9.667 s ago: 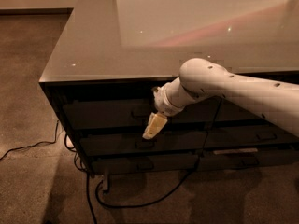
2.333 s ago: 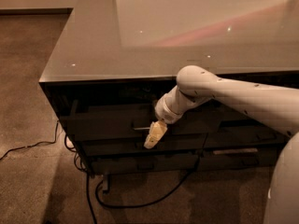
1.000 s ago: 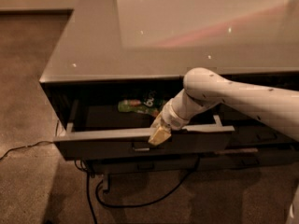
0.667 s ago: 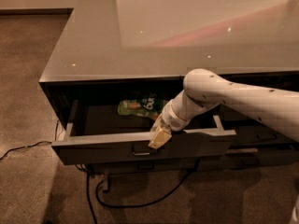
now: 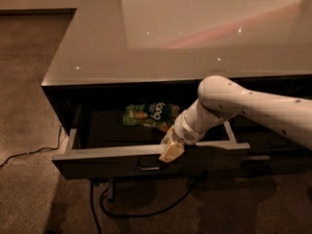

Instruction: Open top drawer

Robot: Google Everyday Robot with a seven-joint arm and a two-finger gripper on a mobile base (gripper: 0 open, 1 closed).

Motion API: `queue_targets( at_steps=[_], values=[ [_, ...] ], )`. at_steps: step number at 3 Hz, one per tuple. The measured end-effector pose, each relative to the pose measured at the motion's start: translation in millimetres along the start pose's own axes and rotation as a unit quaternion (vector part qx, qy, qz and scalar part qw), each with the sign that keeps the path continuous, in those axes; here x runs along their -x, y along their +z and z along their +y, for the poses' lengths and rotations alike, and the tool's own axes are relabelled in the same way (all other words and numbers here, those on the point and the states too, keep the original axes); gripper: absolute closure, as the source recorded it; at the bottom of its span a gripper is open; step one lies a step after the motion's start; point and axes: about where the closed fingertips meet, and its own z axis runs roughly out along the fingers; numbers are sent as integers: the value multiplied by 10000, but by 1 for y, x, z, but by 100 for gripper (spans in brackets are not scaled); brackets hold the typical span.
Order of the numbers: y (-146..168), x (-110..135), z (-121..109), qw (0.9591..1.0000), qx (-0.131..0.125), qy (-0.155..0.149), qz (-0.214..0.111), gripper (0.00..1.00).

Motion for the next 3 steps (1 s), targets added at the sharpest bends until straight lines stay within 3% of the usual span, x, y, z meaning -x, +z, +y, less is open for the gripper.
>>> queue_targets(
  at_steps=[2, 3],
  values=[
    [3, -27, 32, 9991, 252, 254, 244, 12],
    [2, -26, 33, 9991, 252, 254, 244, 0]
  ],
)
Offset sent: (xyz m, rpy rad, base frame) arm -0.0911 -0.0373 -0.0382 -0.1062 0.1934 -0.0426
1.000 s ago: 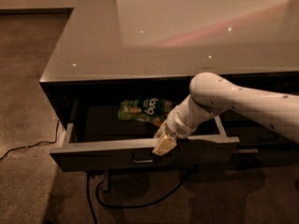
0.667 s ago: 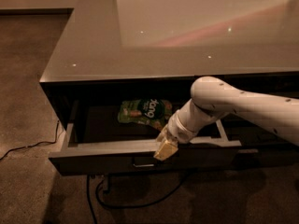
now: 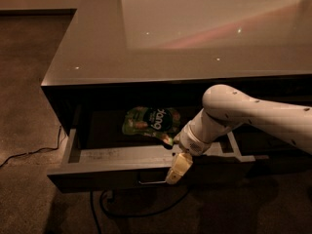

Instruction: Open top drawer

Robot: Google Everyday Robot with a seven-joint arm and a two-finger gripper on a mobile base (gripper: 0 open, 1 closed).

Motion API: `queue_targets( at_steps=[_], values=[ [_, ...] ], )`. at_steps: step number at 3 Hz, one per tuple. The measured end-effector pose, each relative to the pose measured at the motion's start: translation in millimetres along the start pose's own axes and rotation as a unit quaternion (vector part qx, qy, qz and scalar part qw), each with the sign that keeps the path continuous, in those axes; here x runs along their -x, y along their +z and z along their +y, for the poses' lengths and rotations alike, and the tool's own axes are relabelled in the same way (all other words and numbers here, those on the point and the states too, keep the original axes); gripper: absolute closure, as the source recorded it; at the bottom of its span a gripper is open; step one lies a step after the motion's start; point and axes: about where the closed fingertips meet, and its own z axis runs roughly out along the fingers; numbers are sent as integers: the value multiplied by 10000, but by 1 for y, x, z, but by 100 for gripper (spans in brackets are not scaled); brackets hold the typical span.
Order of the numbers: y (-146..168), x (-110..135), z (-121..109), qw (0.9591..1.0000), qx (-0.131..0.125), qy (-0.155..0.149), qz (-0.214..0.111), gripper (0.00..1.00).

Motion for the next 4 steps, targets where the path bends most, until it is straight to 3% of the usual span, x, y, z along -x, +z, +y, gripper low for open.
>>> queue_targets(
  at_steps=[2, 4],
  values=[
    [0, 1, 2, 9999, -11, -20, -114, 0],
    [-40, 12, 17, 9978, -334, -135, -549, 0]
  ],
)
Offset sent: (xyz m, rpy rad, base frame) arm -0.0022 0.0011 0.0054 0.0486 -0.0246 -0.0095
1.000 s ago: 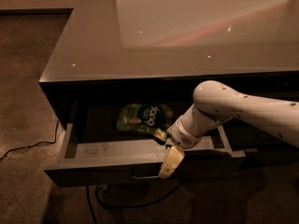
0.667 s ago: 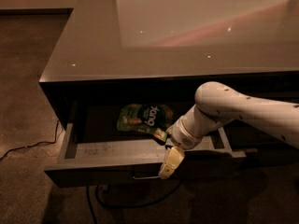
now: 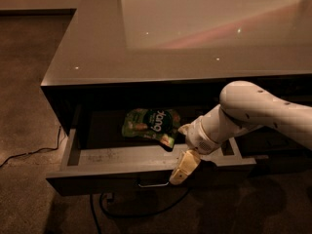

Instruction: Open top drawer

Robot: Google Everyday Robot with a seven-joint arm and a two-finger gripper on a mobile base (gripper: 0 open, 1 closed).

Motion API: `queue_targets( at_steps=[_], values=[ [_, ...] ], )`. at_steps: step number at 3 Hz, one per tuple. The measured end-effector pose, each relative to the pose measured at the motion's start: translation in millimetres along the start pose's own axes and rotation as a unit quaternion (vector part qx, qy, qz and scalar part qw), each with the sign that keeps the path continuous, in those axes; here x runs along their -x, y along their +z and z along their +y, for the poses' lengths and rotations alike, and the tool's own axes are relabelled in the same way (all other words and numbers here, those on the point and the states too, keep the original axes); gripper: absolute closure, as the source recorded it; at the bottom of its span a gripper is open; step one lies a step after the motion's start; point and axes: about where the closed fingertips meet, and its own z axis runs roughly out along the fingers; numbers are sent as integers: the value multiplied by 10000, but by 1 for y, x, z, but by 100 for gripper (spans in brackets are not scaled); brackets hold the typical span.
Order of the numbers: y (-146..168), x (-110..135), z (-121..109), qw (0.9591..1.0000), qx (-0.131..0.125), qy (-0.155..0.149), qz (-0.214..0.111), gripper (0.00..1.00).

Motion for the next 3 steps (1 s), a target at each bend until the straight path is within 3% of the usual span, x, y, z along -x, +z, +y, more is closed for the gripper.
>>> queue_targets(
  at_steps=[1, 3],
  values=[
    [-13, 3, -4, 9998, -169, 24, -96, 19],
    [-17, -5, -18, 9993, -282, 214, -114, 65]
  ],
)
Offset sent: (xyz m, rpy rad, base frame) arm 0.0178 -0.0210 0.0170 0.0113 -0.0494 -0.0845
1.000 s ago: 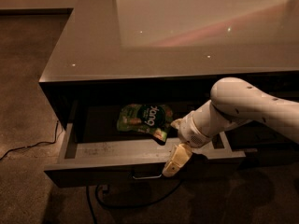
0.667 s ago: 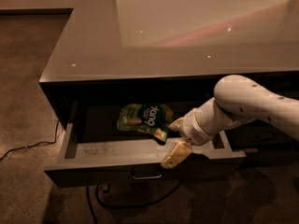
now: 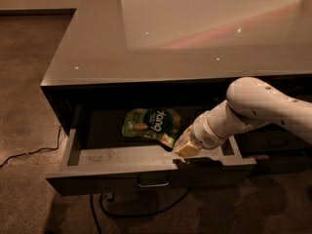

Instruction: Open top drawer

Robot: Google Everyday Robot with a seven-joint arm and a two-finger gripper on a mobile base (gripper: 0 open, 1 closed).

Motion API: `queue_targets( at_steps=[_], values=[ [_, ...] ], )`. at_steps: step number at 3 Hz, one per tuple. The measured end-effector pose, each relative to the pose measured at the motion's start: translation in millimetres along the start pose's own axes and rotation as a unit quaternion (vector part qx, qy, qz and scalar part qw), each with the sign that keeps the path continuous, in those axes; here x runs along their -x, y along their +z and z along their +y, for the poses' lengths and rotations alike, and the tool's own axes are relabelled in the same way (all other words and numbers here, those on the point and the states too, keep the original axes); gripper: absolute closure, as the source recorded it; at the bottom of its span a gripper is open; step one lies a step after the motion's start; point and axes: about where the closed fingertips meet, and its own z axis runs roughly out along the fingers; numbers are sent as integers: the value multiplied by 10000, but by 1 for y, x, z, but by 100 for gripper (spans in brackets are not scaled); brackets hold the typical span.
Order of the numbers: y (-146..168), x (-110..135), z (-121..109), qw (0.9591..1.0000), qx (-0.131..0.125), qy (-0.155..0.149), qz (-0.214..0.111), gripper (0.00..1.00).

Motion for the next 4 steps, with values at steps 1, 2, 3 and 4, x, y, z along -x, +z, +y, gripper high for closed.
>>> queue_targets(
  at_steps=[1, 2, 3, 4],
  values=[
    [3, -4, -9, 9999, 5, 114, 37, 88],
    [11, -8, -16, 9998, 69, 184, 90, 100],
    [26, -11, -19, 9995, 220, 180, 117, 100],
    [45, -15, -18, 9984, 525, 114, 170, 100]
  ],
)
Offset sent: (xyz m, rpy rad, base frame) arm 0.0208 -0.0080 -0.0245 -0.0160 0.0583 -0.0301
